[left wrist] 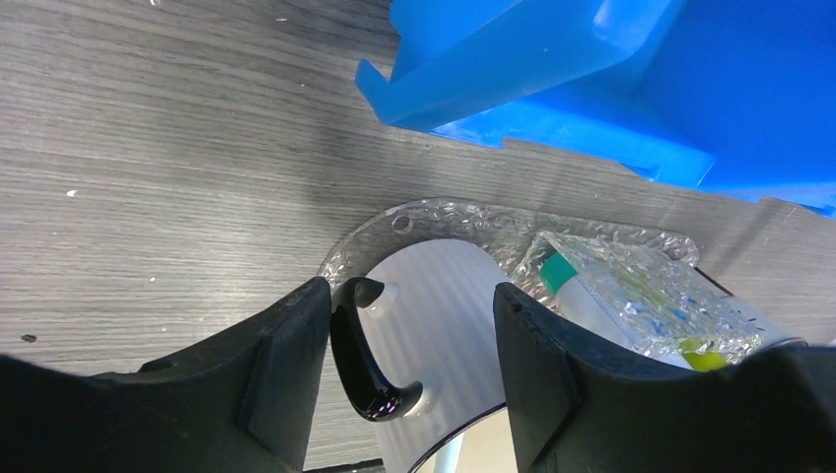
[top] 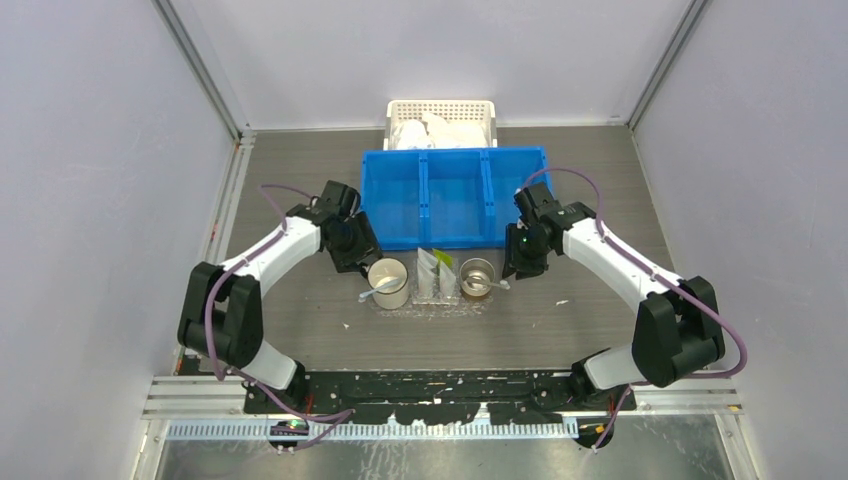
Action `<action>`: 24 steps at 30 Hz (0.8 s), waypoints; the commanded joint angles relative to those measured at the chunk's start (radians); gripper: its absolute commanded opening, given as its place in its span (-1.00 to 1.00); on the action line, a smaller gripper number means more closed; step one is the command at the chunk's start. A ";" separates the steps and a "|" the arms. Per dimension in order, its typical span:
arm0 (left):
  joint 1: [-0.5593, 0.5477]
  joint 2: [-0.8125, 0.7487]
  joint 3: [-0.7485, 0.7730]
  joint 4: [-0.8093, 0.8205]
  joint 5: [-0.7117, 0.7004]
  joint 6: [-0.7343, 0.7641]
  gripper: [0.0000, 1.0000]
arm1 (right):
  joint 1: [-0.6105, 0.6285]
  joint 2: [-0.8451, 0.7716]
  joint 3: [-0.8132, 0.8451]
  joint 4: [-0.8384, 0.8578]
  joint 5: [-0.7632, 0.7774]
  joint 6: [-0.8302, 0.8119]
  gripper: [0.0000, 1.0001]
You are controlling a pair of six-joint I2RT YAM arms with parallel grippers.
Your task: Prepare toiletry sets of a toothbrush and toothpaste on the tray
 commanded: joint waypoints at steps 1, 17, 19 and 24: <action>-0.014 0.012 0.044 0.025 -0.014 -0.020 0.24 | 0.015 0.003 0.008 0.033 -0.018 -0.001 -0.24; -0.025 0.050 0.076 0.034 -0.018 -0.027 0.24 | 0.082 0.055 0.036 0.046 -0.021 0.010 -0.24; -0.025 0.054 0.080 0.035 -0.018 -0.025 0.24 | 0.094 0.062 0.041 0.047 -0.016 0.015 -0.24; -0.025 0.061 0.085 0.037 -0.019 -0.026 0.24 | 0.110 0.071 0.047 0.045 -0.013 0.019 -0.24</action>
